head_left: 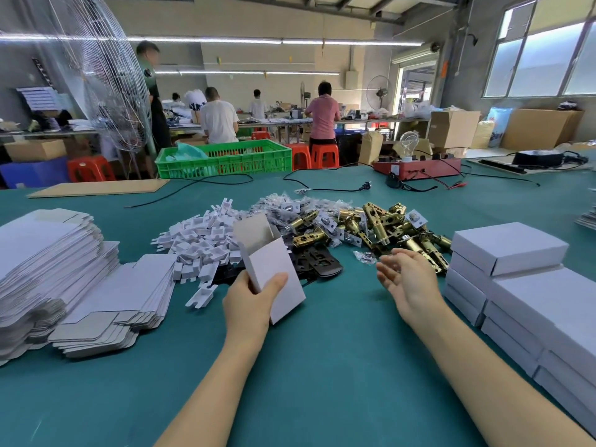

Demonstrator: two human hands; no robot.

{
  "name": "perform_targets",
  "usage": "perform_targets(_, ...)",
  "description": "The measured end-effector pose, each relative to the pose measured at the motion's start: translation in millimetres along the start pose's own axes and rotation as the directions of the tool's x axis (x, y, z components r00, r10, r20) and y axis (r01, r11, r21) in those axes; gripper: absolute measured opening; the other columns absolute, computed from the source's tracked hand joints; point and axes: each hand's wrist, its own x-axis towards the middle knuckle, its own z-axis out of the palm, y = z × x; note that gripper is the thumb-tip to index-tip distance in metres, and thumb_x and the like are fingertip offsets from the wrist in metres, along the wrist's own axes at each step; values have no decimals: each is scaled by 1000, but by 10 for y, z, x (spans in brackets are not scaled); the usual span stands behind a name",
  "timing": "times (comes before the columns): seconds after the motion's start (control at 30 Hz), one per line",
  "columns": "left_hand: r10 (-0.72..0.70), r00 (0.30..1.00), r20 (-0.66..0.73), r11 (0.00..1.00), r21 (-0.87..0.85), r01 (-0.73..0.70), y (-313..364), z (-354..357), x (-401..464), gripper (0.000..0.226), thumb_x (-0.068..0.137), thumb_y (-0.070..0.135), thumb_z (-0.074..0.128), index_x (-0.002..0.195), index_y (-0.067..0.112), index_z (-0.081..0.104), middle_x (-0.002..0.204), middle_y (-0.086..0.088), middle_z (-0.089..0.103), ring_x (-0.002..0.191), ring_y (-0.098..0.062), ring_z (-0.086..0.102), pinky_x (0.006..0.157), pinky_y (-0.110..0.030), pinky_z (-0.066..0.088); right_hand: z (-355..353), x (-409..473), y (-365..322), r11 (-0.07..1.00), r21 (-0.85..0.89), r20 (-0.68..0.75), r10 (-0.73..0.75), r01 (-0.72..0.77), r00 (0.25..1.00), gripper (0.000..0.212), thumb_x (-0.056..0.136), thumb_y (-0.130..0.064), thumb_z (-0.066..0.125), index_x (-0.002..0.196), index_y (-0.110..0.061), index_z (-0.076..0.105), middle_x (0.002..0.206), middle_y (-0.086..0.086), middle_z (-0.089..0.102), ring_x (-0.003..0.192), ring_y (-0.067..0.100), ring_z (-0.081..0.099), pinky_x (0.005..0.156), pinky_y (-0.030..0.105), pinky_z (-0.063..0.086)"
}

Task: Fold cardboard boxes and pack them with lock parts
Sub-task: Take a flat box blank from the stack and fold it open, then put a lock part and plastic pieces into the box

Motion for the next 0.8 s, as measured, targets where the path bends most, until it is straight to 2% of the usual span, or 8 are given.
perform_targets(0.07, 5, 1000, 15, 1000, 3, -6, 6, 4, -10, 24, 82, 29, 77, 101, 27, 62, 95, 13, 67, 90, -10, 64, 67, -27, 49, 42, 14, 6, 991, -118, -6, -68, 67, 998, 16, 91, 3, 49, 104, -7, 51, 89, 10, 58, 73, 18, 59, 64, 27, 52)
perform_targets(0.13, 9, 999, 31, 1000, 5, -9, 8, 3, -13, 25, 82, 30, 77, 101, 30, 61, 96, 16, 67, 91, -8, 64, 67, -25, 48, 117, 14, 58, 914, -365, 77, -157, 175, 985, 20, 90, 0, 54, 109, -7, 52, 89, 8, 58, 76, 17, 58, 69, 30, 53)
perform_targets(0.2, 10, 999, 50, 1000, -5, -10, -1, -6, -11, 26, 81, 30, 78, 100, 34, 60, 97, 18, 67, 92, -7, 64, 71, -27, 51, 215, 25, 100, 797, -549, 179, -183, 253, 967, 22, 89, -4, 56, 110, -10, 53, 86, 4, 57, 78, 19, 56, 75, 40, 53)
perform_targets(0.3, 27, 993, 112, 1000, -20, -25, -23, -9, -16, 29, 79, 29, 81, 93, 44, 60, 94, 21, 68, 92, -4, 64, 74, -28, 53, 369, 140, 78, 526, -759, 267, -286, 384, 920, 23, 88, -11, 58, 110, -16, 52, 90, 0, 57, 81, 19, 55, 73, 38, 48)
perform_targets(0.43, 32, 977, 211, 998, -58, -20, -32, 27, -23, 34, 72, 27, 85, 93, 44, 65, 91, 23, 71, 86, 0, 66, 79, -29, 54, 443, 429, -15, 281, -844, 302, -456, 457, 837, 28, 86, -9, 58, 113, -8, 50, 106, 11, 52, 92, 26, 50, 74, 37, 44)
perform_targets(0.57, 26, 958, 286, 993, -115, 7, -43, 27, -8, 41, 68, 23, 84, 98, 44, 66, 97, 18, 72, 92, -5, 67, 81, -28, 54, 404, 716, -142, 283, -889, 205, -459, 361, 865, 35, 88, -11, 57, 121, -6, 46, 116, 15, 53, 98, 29, 49, 75, 34, 39)
perform_targets(0.67, 23, 943, 332, 995, -100, 11, -63, 30, -5, 44, 76, 14, 83, 100, 47, 65, 99, 18, 72, 95, -4, 67, 80, -24, 53, 401, 835, -177, 297, -878, 233, -419, 375, 878, 47, 92, -14, 56, 136, -8, 38, 119, 15, 53, 100, 31, 52, 76, 35, 42)
perform_targets(0.8, 20, 928, 371, 996, -84, 12, -69, 42, -5, 45, 76, 13, 83, 103, 43, 65, 98, 20, 72, 94, -3, 67, 74, -16, 51, 426, 890, -160, 307, -854, 294, -383, 421, 876, 68, 93, -7, 49, 150, -26, 17, 104, 10, 48, 74, 26, 50, 59, 31, 39)
